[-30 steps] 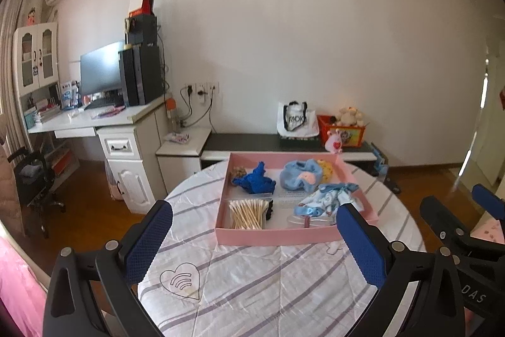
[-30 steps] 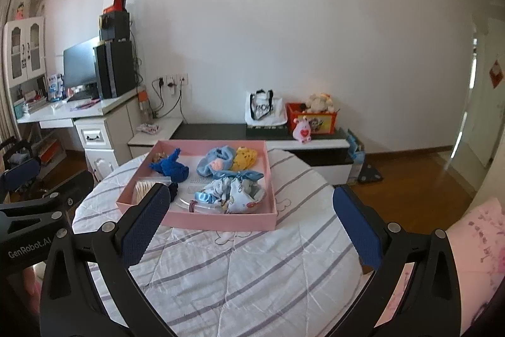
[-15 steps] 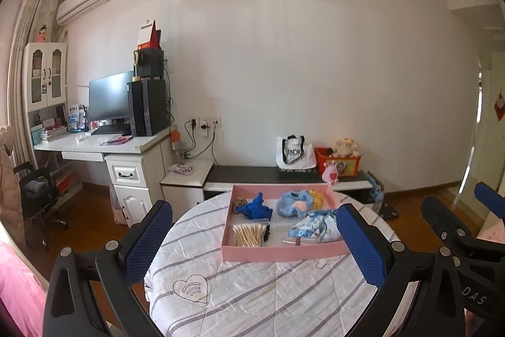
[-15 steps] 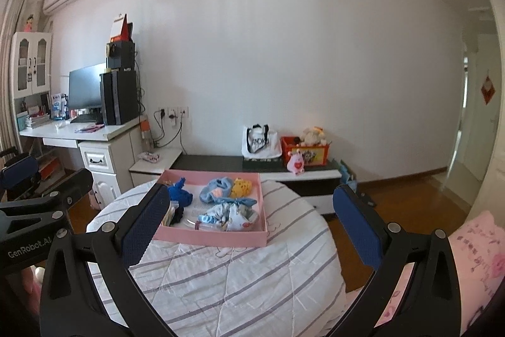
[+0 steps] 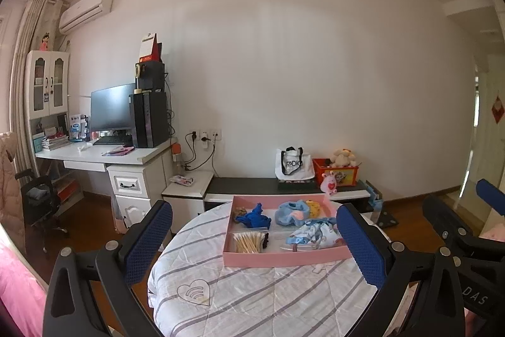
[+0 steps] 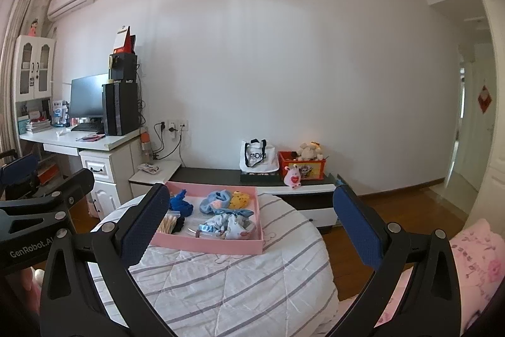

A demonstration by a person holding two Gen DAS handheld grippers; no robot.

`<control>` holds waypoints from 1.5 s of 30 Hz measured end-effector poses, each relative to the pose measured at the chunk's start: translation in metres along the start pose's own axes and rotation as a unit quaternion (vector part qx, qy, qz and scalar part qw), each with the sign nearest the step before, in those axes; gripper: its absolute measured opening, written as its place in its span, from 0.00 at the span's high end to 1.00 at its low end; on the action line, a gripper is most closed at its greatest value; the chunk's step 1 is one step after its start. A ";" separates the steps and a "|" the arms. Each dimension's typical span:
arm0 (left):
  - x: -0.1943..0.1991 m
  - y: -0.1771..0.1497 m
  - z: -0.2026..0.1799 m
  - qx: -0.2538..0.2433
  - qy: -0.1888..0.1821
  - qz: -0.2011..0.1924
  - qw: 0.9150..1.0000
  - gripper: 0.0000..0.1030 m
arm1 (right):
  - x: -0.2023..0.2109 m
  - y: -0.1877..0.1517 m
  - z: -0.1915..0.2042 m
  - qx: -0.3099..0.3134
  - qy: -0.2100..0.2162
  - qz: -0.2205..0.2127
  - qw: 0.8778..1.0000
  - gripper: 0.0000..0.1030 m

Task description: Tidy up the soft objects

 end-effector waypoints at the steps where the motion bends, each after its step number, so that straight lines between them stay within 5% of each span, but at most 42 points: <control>1: 0.000 0.000 0.000 0.000 0.000 0.000 1.000 0.00 | 0.001 0.000 0.000 0.000 -0.001 0.000 1.000 0.00; 45: 0.007 -0.001 -0.002 0.002 0.006 -0.008 1.000 0.00 | 0.009 0.004 -0.001 0.007 -0.007 -0.009 1.000 0.00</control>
Point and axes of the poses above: each gripper's, at about its wrist camera, not at the fingertips, and x roughly against the way its jaws point, z to its left, y to its top, the point moved 3 cm from there along -x, roughly the way its jaws point, and after that the axes turned 2 degrees about y, right-handed, at the moved point
